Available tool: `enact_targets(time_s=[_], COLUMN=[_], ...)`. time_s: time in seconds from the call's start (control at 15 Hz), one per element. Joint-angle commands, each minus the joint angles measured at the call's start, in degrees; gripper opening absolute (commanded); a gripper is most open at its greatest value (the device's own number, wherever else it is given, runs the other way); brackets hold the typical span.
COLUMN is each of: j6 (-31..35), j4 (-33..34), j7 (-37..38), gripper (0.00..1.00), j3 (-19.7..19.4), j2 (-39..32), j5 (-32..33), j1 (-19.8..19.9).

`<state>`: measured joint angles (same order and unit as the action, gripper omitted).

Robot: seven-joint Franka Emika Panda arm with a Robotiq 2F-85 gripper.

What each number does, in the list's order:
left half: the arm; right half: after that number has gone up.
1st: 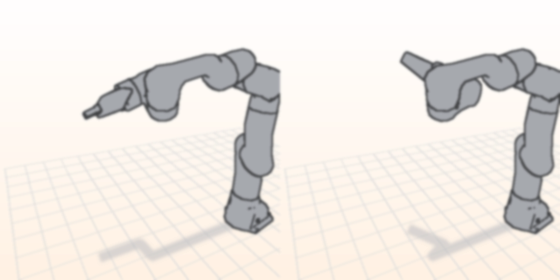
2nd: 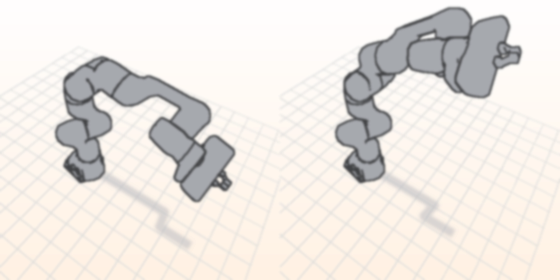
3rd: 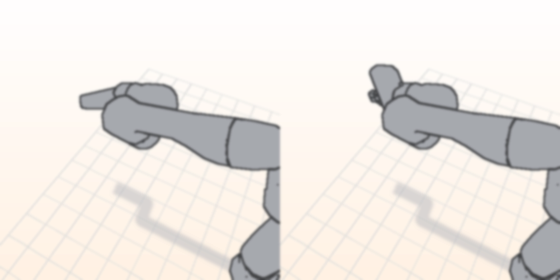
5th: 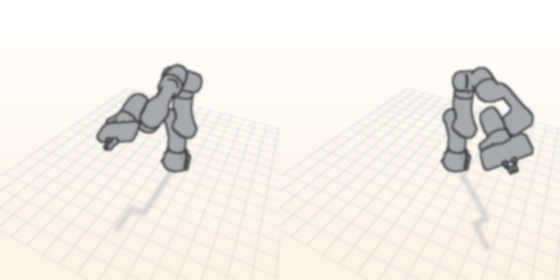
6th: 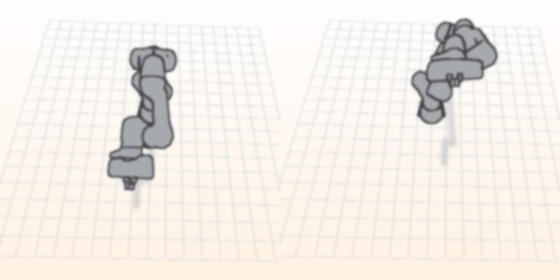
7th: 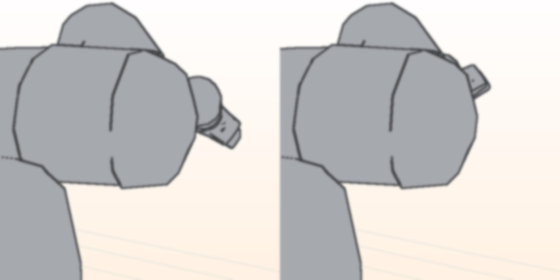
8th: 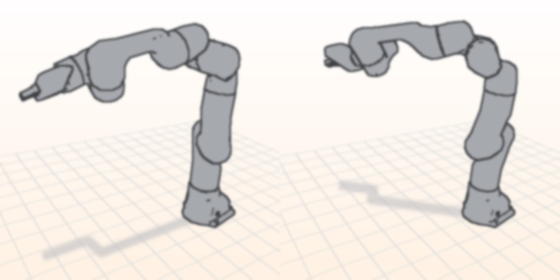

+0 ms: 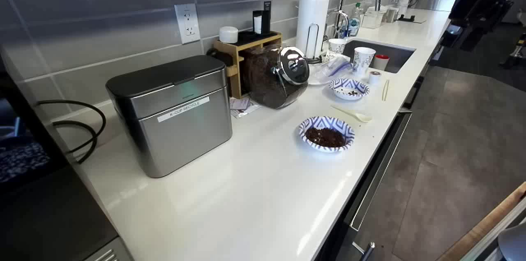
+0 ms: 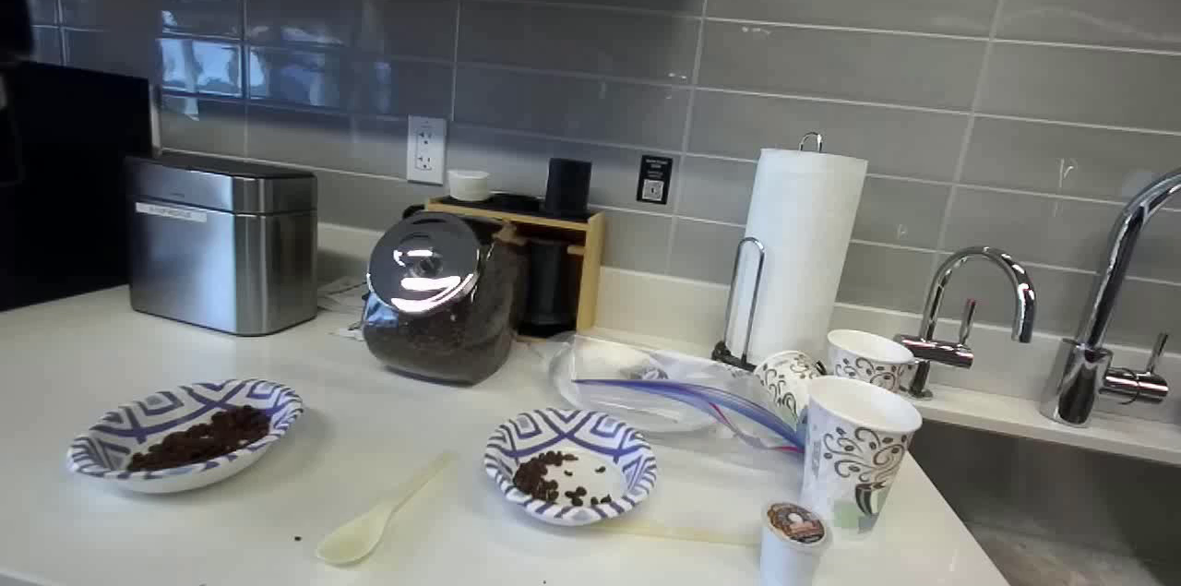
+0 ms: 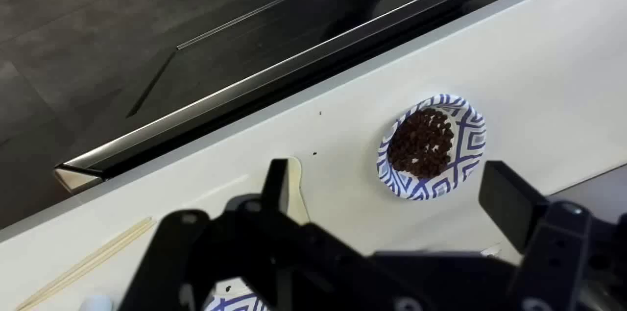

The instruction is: Put one brown object on the paper towel

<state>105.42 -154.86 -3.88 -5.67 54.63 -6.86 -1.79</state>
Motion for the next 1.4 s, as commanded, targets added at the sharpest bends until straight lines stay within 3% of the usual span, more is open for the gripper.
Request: enact_targets(time_s=[0.0, 0.27, 0.6, 0.87, 1.2, 1.27, 1.33], j6=[-0.2, 1.58, 18.8, 28.65, 33.28, 32.15, 32.47], j4=[0.14, 0.16, -0.23, 2.39, 4.9, 3.05, 3.58], j7=[-0.49, 1.16, 4.5, 4.95, 4.19, 4.72, 4.69], gripper=[1.0, 1.0, 1.0, 1.0, 1.0, 1.0, 1.0], j3=[0.53, 1.62, 9.03, 11.85, 12.59, 12.63, 12.74], j2=[-0.11, -4.33, -16.55, -27.3, -36.34, -32.27, -33.83], j5=[-0.48, -1.23, -2.15, -2.91, -4.14, -2.08, -2.38], j1=[0.72, 0.32, -3.03, -6.77, -10.02, -8.9, -9.22])
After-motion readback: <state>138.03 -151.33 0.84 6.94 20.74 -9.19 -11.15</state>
